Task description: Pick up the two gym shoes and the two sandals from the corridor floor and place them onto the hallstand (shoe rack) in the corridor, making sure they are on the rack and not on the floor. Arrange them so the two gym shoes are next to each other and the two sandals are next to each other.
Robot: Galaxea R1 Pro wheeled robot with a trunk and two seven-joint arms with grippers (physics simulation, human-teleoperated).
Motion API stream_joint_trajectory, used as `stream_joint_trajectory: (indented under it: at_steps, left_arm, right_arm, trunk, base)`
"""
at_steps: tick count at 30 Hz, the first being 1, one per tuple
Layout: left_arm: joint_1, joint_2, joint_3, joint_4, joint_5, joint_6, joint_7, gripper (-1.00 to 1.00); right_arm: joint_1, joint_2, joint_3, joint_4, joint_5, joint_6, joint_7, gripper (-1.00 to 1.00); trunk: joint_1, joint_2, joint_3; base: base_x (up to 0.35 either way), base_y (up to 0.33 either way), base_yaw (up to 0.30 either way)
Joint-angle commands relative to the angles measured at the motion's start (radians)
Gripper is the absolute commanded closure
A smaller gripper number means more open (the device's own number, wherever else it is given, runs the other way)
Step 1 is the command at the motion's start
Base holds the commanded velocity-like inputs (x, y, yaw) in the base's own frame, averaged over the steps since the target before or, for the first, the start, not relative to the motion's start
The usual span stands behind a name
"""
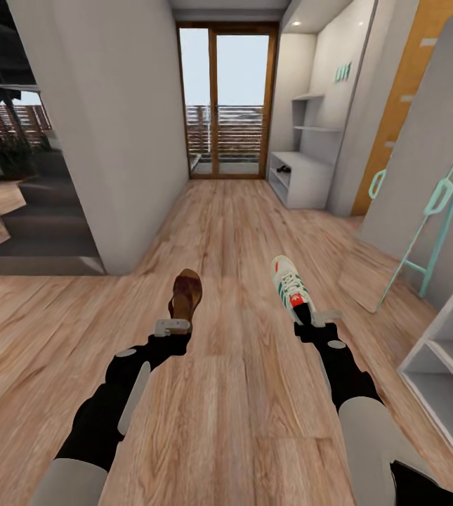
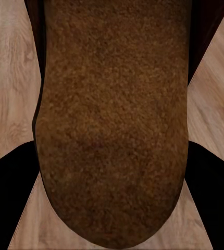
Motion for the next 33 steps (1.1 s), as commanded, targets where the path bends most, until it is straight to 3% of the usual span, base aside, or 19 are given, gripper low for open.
stream_joint_trajectory:
  at_steps: [1, 33]
  left_arm:
    - [-0.001, 0.000, 0.001, -0.001, 0.011, 0.006, 0.002, 1.00]
    - [-0.001, 0.000, 0.001, -0.001, 0.011, 0.006, 0.002, 1.00]
  right_arm:
    - [-0.001, 0.002, -0.007, -0.003, 0.010, 0.003, 0.010, 1.00]
    - [-0.001, 0.002, -0.007, -0.003, 0.010, 0.003, 0.010, 1.00]
  trunk:
    - [0.000, 0.000, -0.001]
    - [0.000, 0.000, -0.001]
  base:
    - [0.346, 0.000, 0.055]
    - [0.346, 0.000, 0.026]
